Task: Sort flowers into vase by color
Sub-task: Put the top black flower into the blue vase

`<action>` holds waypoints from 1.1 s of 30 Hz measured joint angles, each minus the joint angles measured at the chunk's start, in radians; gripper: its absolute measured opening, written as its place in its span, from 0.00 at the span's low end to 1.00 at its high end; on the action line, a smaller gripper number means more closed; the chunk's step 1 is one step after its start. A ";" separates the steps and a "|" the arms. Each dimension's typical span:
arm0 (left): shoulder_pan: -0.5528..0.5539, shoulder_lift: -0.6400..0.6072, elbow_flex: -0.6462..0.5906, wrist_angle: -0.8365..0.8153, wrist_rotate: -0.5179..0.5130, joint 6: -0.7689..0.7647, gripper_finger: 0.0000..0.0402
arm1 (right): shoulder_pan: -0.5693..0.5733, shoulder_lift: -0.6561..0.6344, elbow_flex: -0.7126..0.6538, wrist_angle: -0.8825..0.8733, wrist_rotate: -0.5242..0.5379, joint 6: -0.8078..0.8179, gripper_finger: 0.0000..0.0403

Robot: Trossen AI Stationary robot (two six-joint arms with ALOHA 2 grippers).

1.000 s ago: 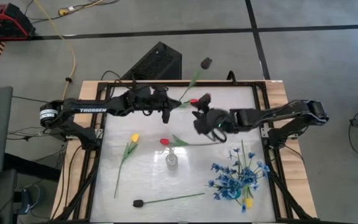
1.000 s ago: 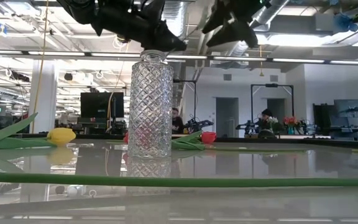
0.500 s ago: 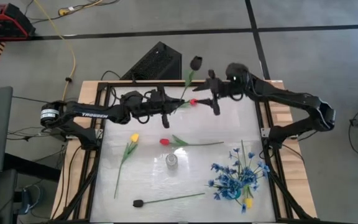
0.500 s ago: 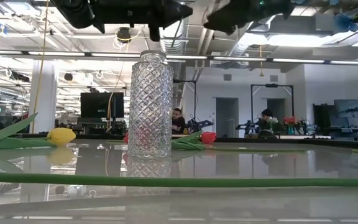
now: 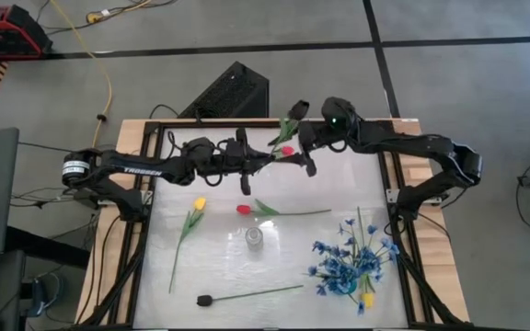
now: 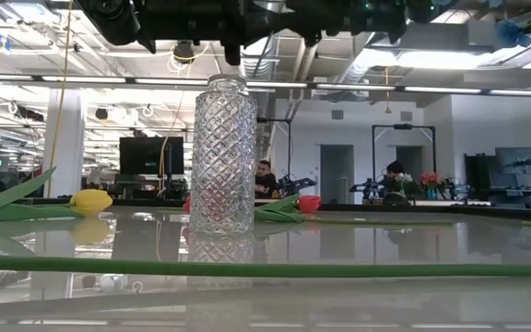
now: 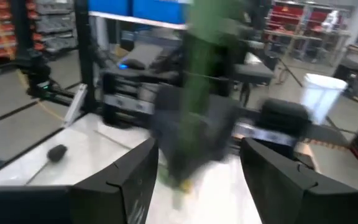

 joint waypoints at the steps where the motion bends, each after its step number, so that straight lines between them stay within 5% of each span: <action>1: 0.000 0.000 0.000 0.000 -0.003 0.002 0.00 | 0.002 0.000 -0.001 0.008 -0.004 0.003 0.63; 10: 0.000 0.000 0.001 -0.007 -0.008 0.004 0.00 | 0.044 0.028 0.000 0.126 0.037 0.050 0.59; 25: 0.002 0.000 0.001 0.009 -0.006 -0.004 0.00 | 0.050 0.032 0.000 0.074 0.151 0.020 0.07; 33: -0.001 -0.003 0.001 -0.055 -0.080 0.002 0.09 | 0.054 -0.004 -0.001 0.035 0.188 0.084 0.06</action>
